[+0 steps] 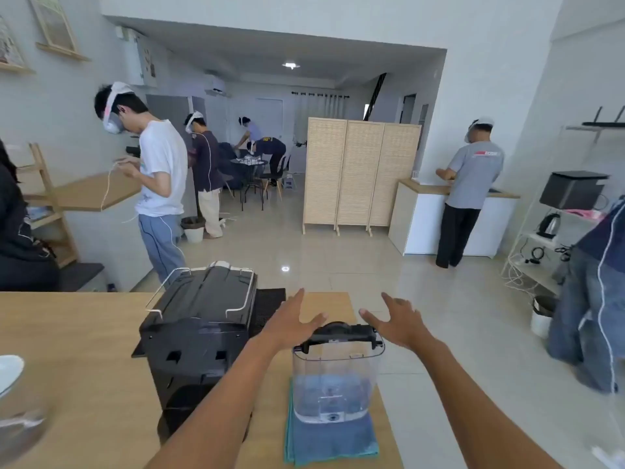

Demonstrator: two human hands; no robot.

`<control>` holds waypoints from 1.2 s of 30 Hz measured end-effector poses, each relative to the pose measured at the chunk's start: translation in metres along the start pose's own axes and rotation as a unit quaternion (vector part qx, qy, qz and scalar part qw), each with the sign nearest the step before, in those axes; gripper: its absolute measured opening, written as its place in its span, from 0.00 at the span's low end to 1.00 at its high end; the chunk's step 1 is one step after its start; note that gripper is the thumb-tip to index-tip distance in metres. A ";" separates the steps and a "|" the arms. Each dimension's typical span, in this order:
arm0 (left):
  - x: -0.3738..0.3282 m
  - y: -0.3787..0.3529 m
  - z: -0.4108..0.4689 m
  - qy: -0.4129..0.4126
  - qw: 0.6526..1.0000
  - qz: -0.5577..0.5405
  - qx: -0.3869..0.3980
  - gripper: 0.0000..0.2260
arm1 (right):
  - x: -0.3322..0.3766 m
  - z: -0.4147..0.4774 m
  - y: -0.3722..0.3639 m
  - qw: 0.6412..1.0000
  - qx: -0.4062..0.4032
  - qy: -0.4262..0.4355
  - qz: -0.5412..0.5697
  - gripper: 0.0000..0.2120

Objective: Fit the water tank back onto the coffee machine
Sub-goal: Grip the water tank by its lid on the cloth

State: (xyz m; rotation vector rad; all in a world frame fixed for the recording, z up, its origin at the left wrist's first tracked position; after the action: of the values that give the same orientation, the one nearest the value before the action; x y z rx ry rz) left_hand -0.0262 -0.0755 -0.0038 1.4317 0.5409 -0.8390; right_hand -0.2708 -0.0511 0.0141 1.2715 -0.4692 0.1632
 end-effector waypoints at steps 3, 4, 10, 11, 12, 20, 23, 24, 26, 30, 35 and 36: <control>0.016 -0.003 -0.004 0.042 0.998 -0.029 -0.040 0.44 | -0.007 0.002 -0.007 1.000 0.014 -0.004 -0.010 0.53; 0.023 -0.007 -0.008 0.068 0.997 -0.027 -0.039 0.44 | -0.008 0.001 -0.009 1.000 0.024 -0.004 -0.014 0.58; 0.059 -0.022 -0.010 0.224 0.974 -0.038 -0.024 0.53 | -0.011 0.005 -0.032 0.997 0.077 0.003 -0.011 0.62; 0.062 -0.025 -0.011 0.233 0.971 -0.044 -0.017 0.53 | -0.011 0.004 -0.036 0.996 0.088 -0.005 0.010 0.59; 0.062 -0.028 -0.011 0.232 0.971 -0.051 -0.008 0.50 | -0.012 0.004 -0.040 0.995 0.095 -0.012 0.034 0.57; 0.061 -0.040 -0.015 0.221 0.967 -0.121 -0.020 0.16 | -0.011 -0.001 -0.043 0.979 0.128 -0.036 0.153 0.24; 0.060 -0.038 -0.016 0.215 0.964 -0.153 -0.036 0.10 | -0.011 -0.001 -0.046 0.975 0.134 -0.036 0.175 0.21; 0.061 -0.037 -0.015 0.212 0.963 -0.160 -0.042 0.10 | -0.010 -0.001 -0.048 0.973 0.130 -0.036 0.190 0.24; 0.059 -0.036 -0.015 0.202 0.963 -0.171 -0.049 0.10 | -0.012 0.002 -0.052 0.966 0.117 -0.035 0.229 0.30; 0.047 -0.027 -0.012 0.134 0.966 -0.199 -0.099 0.23 | -0.007 0.001 -0.048 0.960 0.087 -0.009 0.267 0.33; 0.035 -0.018 -0.011 0.075 0.966 -0.198 -0.148 0.22 | -0.011 0.001 -0.050 0.956 0.065 -0.014 0.286 0.45; 0.036 -0.016 -0.011 0.067 0.967 -0.191 -0.156 0.22 | -0.010 0.000 -0.049 0.955 0.060 -0.011 0.291 0.46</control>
State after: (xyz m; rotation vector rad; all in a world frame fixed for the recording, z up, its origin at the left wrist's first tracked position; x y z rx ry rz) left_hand -0.0150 -0.0701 -0.0430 1.1122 1.0305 -0.9136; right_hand -0.2616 -0.0647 -0.0328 1.2238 -0.8582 0.6837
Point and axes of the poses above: each hand's wrist, its own z-axis towards the middle knuckle, its own y-axis out of the back of the hand, x = y × z, the point moved 8 cm from there along z, towards the middle knuckle, and after that the axes turned 13 degrees about -x, right-handed, at the moved point
